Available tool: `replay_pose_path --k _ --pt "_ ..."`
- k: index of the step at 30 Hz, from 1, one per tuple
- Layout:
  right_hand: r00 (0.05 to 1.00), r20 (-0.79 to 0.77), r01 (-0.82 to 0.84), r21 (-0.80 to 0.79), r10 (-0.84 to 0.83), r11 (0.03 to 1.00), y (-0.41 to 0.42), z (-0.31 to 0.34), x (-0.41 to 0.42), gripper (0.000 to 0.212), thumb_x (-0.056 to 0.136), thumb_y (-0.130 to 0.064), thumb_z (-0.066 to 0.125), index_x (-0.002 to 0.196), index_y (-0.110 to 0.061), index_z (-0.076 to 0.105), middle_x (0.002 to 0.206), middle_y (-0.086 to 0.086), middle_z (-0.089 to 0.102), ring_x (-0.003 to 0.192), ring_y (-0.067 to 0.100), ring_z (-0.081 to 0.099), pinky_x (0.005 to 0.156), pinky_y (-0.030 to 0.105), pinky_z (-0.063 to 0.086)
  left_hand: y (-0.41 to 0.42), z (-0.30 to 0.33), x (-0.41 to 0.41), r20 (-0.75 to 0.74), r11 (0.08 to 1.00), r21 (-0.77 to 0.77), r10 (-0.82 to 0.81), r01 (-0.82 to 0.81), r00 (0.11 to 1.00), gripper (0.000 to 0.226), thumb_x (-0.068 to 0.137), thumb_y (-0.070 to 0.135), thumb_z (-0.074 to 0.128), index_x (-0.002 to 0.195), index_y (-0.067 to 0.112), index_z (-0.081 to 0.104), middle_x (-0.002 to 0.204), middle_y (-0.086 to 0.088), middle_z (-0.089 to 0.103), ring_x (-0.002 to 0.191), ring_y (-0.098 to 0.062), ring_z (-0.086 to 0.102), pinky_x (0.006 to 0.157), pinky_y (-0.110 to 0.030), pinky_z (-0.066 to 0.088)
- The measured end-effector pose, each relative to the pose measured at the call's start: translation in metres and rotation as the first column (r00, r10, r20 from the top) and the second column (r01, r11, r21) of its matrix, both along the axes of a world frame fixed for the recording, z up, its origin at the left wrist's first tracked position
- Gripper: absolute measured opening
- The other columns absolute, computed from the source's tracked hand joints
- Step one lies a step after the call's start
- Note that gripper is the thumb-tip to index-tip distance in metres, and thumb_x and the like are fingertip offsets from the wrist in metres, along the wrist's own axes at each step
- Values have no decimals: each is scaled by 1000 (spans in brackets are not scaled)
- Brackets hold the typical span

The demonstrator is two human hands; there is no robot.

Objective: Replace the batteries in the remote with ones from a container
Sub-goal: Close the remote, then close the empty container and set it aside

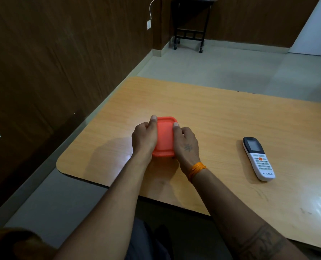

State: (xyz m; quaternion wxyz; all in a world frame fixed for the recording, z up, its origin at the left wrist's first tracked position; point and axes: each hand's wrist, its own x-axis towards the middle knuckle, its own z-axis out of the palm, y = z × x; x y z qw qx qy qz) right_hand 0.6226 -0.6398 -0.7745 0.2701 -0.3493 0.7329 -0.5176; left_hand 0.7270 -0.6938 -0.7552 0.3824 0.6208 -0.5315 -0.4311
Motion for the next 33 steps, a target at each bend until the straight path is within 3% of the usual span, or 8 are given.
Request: replay_pose_path --k 3,7,9,11,16,22,25,33 --pt "995 42 86 17 -87 996 3 3 8 47 103 -61 43 103 -15 53 90 1 62 83 26 65 77 51 60 4 1 15 26 1000 13 5 -5 1000 42 89 64 56 82 23 62 90 -3 70 84 -29 71 51 -35 59" --pt "985 147 79 47 -85 996 2 8 25 44 103 -55 46 102 -12 53 94 8 64 80 32 70 60 48 64 15 3 36 18 998 -53 44 -43 999 27 81 48 65 79 21 68 80 3 71 78 -24 71 70 -46 64" --pt "979 191 68 30 -73 997 1 11 37 37 102 -52 49 102 -15 56 92 4 64 75 28 71 51 43 63 20 5 48 -12 996 -58 70 -71 997 13 83 35 66 77 24 71 77 6 72 71 -20 71 59 -42 66" --pt "982 185 33 14 -35 999 1 13 49 32 100 -47 53 104 -16 63 88 -1 66 68 25 72 53 49 65 21 6 67 -46 996 -34 81 -82 996 10 85 24 66 79 25 74 78 4 75 69 -19 74 49 -34 63" --pt "986 121 -114 -12 115 993 -6 8 92 19 92 -34 65 92 -19 77 87 1 75 83 26 74 75 51 65 13 3 142 -84 994 32 103 -100 991 8 86 15 77 86 22 80 83 -3 80 75 -26 79 55 -31 63" --pt "903 369 -230 -19 221 973 -31 -2 156 13 90 -17 80 79 -12 76 70 9 73 54 18 70 54 27 58 -11 4 221 -84 980 47 196 -193 977 9 83 11 85 86 18 80 88 -7 80 79 -25 79 60 -34 65" --pt "880 427 -238 16 209 971 -45 -6 179 19 88 -15 83 71 -12 75 58 6 72 48 18 68 57 29 59 -26 2 244 -20 979 37 202 -201 979 8 86 15 84 89 20 80 90 -1 80 80 -17 76 52 -24 57" --pt "863 468 -238 45 190 970 -61 -20 204 19 84 -21 86 70 -12 78 60 7 75 51 19 71 67 38 67 -49 -16 271 42 981 44 188 -190 981 8 86 20 84 87 23 77 89 4 78 83 -15 74 65 -27 56"
